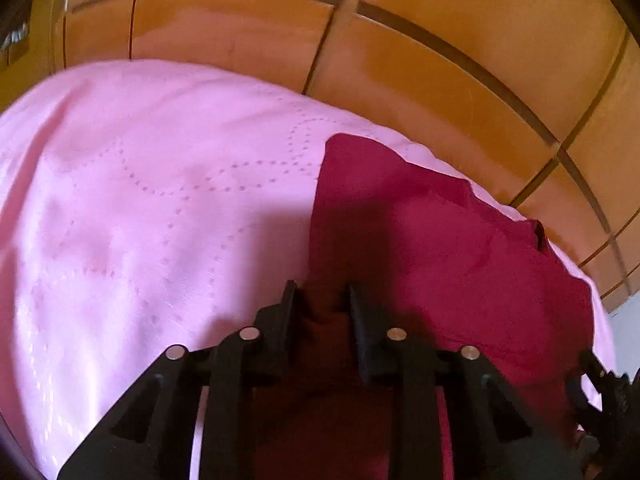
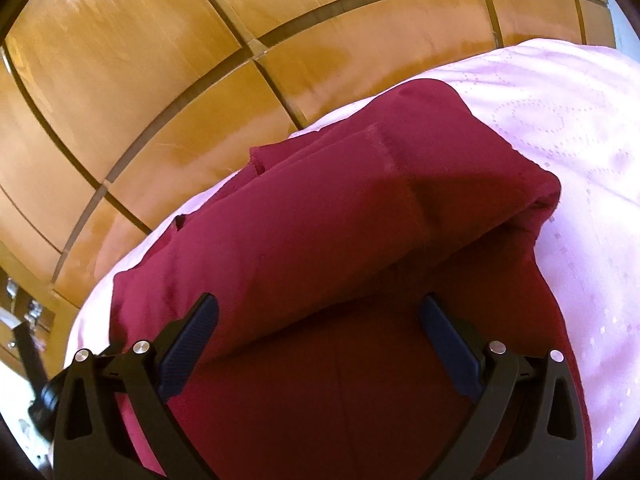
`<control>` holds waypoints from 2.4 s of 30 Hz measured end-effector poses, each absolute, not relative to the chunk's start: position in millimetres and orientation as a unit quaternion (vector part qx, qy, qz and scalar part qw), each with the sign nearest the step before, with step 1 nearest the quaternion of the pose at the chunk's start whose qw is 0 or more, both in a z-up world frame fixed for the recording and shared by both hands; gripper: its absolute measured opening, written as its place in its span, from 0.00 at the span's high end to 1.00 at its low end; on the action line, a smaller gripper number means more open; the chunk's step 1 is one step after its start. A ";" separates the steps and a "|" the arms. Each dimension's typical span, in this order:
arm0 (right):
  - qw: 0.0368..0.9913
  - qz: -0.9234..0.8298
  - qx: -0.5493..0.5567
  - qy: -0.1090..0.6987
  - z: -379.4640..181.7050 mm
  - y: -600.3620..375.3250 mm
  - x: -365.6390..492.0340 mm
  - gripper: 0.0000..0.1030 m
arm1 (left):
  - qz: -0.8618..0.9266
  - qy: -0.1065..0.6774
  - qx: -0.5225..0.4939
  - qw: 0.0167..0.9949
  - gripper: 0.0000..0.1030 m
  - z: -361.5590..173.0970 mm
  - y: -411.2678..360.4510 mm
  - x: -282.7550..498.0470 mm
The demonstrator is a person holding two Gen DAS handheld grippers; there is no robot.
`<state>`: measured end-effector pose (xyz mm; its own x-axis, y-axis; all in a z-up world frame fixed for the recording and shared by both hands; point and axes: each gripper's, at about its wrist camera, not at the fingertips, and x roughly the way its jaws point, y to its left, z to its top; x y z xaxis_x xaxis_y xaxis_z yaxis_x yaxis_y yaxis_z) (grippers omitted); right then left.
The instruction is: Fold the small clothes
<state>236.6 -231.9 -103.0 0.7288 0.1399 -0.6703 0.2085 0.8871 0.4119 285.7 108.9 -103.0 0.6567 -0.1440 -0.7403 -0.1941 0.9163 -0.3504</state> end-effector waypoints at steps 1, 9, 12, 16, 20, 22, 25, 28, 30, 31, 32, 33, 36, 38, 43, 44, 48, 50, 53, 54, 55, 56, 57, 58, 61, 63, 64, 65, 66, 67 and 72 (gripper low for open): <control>0.900 -0.016 0.236 0.366 -103.2 -232.7 232.5 0.03 | 0.011 0.411 -0.206 0.888 0.82 -102.7 113.8 283.3; 0.907 -0.012 0.252 0.338 -107.6 -237.1 215.5 0.03 | 0.026 0.383 -0.297 0.874 0.88 -120.1 158.8 265.2; 0.907 -0.010 0.256 0.335 -107.5 -238.3 214.6 0.03 | 0.016 0.374 -0.310 0.874 0.74 -119.8 160.5 260.2; 0.914 -0.037 0.232 0.331 -94.5 -234.2 204.3 0.03 | 0.033 0.334 -0.284 0.898 0.49 -94.3 148.3 238.7; 0.941 -0.031 0.201 0.271 -68.0 -223.3 191.0 0.03 | 0.023 0.297 -0.212 0.931 0.46 -67.1 121.4 232.7; 0.945 -0.016 0.186 0.268 -61.0 -216.3 198.2 0.03 | 0.007 0.301 -0.159 0.940 0.45 -62.5 99.0 246.6; 0.947 0.009 0.156 0.281 -56.7 -201.9 218.7 0.03 | 0.013 0.327 -0.116 0.938 0.45 -71.7 84.3 275.8; 0.943 0.036 0.119 0.308 -65.3 -187.0 242.6 0.03 | 0.060 0.389 -0.107 0.913 0.43 -104.6 94.8 300.2; 0.934 0.047 0.107 0.338 -79.3 -181.8 258.4 0.03 | 0.041 0.400 -0.174 0.899 0.40 -120.4 116.1 304.3; 0.926 0.047 0.108 0.359 -88.4 -181.9 265.9 0.03 | 0.039 0.395 -0.179 0.900 0.39 -120.1 118.0 303.1; 0.914 0.041 0.116 0.387 -102.3 -183.8 275.6 0.03 | 0.041 0.395 -0.170 0.902 0.37 -120.7 115.1 302.8; 0.911 0.038 0.116 0.395 -108.7 -184.0 278.8 0.03 | 0.045 0.393 -0.159 0.905 0.36 -121.0 111.1 302.0; 0.913 0.020 0.077 0.399 -112.5 -172.7 281.5 0.03 | 0.055 0.394 -0.150 0.905 0.26 -121.2 106.9 302.8; 0.915 0.012 0.062 0.398 -114.8 -168.3 281.6 0.03 | 0.055 0.391 -0.158 0.905 0.16 -117.4 110.9 295.2; 0.917 0.021 0.079 0.391 -116.3 -172.4 279.6 0.03 | 0.043 0.357 -0.214 0.908 0.09 -105.2 125.4 242.2; 0.917 0.020 0.078 0.391 -116.3 -173.5 279.7 0.03 | 0.040 0.357 -0.222 0.907 0.09 -105.4 128.4 230.1; 0.917 0.016 0.071 0.392 -115.1 -172.8 278.9 0.03 | 0.003 0.362 -0.244 0.900 0.09 -111.9 132.4 186.7; 0.917 0.015 0.069 0.392 -114.4 -171.8 279.6 0.03 | -0.010 0.362 -0.241 0.900 0.08 -114.5 132.6 173.9; 0.917 0.012 0.064 0.394 -114.2 -170.4 279.9 0.03 | -0.017 0.362 -0.258 0.896 0.06 -119.4 136.8 170.5; 0.917 0.011 0.063 0.394 -113.7 -170.0 280.0 0.03 | -0.019 0.365 -0.264 0.893 0.06 -120.0 138.0 173.2; 0.916 0.011 0.061 0.396 -113.4 -169.7 279.8 0.03 | -0.020 0.365 -0.264 0.892 0.04 -120.9 138.7 174.6; 0.915 0.010 0.060 0.398 -112.7 -169.6 280.2 0.03 | -0.023 0.364 -0.262 0.893 0.03 -121.3 138.3 175.1; 0.915 0.010 0.059 0.400 -111.5 -169.5 279.7 0.03 | -0.024 0.363 -0.258 0.895 0.03 -121.8 136.5 174.8; 0.914 0.009 0.056 0.402 -109.5 -169.4 278.8 0.03 | -0.024 0.363 -0.255 0.896 0.03 -121.2 135.5 172.9; 0.914 0.004 0.039 0.405 -101.7 -167.0 266.6 0.03 | -0.030 0.358 -0.264 0.895 0.03 -121.2 138.3 174.0; 0.912 0.004 0.042 0.408 -101.1 -169.8 255.7 0.03 | -0.034 0.354 -0.272 0.894 0.03 -121.5 141.0 173.0; 0.910 0.005 0.046 0.412 -101.7 -172.5 250.0 0.03 | -0.034 0.354 -0.273 0.894 0.03 -121.5 141.2 172.3; 0.907 0.005 0.054 0.417 -102.3 -176.7 242.9 0.03 | -0.034 0.354 -0.272 0.894 0.03 -121.1 140.7 172.2; 0.906 0.002 0.064 0.419 -102.8 -182.7 234.6 0.03 | -0.034 0.355 -0.271 0.894 0.03 -120.6 140.3 171.8; 0.905 -0.001 0.076 0.418 -102.7 -188.5 227.1 0.03 | -0.034 0.355 -0.271 0.894 0.03 -119.7 140.3 170.3; 0.899 -0.001 0.136 0.417 -101.5 -222.5 188.4 0.03 | -0.035 0.363 -0.266 0.893 0.03 -115.8 139.0 155.7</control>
